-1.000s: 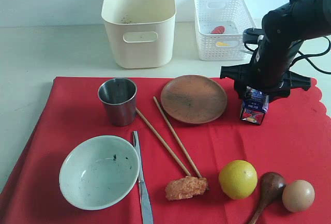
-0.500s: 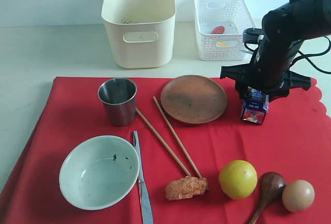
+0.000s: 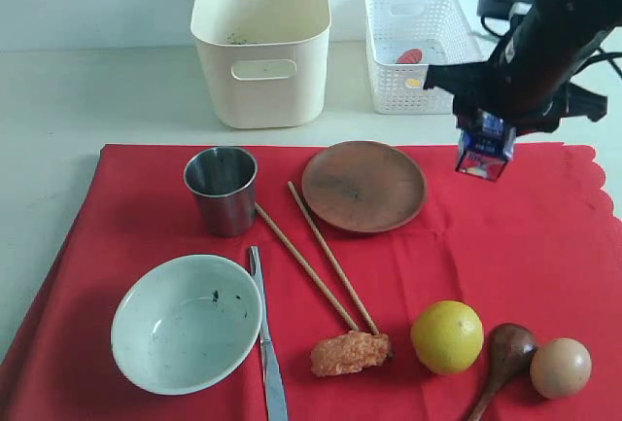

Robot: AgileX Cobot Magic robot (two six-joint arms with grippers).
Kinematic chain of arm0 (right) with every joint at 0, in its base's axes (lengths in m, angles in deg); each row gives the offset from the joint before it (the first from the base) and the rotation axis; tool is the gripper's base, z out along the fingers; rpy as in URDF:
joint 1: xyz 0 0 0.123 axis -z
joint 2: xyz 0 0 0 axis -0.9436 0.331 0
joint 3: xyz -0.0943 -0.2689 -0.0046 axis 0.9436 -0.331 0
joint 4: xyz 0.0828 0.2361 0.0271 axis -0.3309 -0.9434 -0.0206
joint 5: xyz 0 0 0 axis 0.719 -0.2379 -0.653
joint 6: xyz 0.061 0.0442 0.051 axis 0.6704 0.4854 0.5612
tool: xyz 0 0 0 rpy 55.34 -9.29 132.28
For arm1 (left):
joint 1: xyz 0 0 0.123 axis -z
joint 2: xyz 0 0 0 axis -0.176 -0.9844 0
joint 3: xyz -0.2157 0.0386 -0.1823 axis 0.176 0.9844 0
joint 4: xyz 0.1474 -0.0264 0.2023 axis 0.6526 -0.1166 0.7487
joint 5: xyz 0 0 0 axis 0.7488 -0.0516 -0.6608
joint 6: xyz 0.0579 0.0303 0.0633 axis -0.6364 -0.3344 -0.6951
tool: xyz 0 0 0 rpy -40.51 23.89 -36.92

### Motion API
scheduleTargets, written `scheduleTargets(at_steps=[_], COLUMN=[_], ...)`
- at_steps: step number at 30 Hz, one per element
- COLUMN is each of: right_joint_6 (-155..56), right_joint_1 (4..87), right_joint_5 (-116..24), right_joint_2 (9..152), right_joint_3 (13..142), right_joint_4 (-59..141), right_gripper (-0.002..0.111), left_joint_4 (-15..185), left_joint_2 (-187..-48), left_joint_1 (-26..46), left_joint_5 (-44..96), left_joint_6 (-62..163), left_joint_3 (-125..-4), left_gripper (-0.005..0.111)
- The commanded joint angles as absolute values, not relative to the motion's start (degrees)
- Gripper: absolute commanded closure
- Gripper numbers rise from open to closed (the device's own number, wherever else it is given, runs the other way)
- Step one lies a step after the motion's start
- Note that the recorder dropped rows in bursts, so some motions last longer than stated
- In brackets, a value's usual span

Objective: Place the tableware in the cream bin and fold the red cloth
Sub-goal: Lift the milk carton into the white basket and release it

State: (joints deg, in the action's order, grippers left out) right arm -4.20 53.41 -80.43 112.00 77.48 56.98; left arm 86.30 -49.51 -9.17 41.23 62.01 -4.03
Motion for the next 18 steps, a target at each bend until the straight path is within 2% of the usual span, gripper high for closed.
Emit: scheduleTargets(at_steps=[1, 14, 18], right_joint_6=[-3.7, 1.0, 1.0], right_joint_1=[53.3, 56.7, 57.5], right_joint_5=[-73.1, -44.2, -46.7], right_joint_2=[106.2, 108.7, 113.6], right_joint_3=[77.5, 78.2, 84.3], right_joint_4=[59.2, 61.4, 61.1], right_gripper=[0.108, 0.108, 0.108], left_joint_4=[86.0, 86.0, 86.0], left_joint_2=[-49.8, -49.8, -49.8], left_joint_1=[-8.9, -8.9, -8.9], left_joint_5=[41.0, 41.0, 41.0], left_joint_6=[61.7, 61.7, 61.7], left_joint_3=[-4.1, -4.1, -4.1], left_gripper=[0.106, 0.106, 0.106])
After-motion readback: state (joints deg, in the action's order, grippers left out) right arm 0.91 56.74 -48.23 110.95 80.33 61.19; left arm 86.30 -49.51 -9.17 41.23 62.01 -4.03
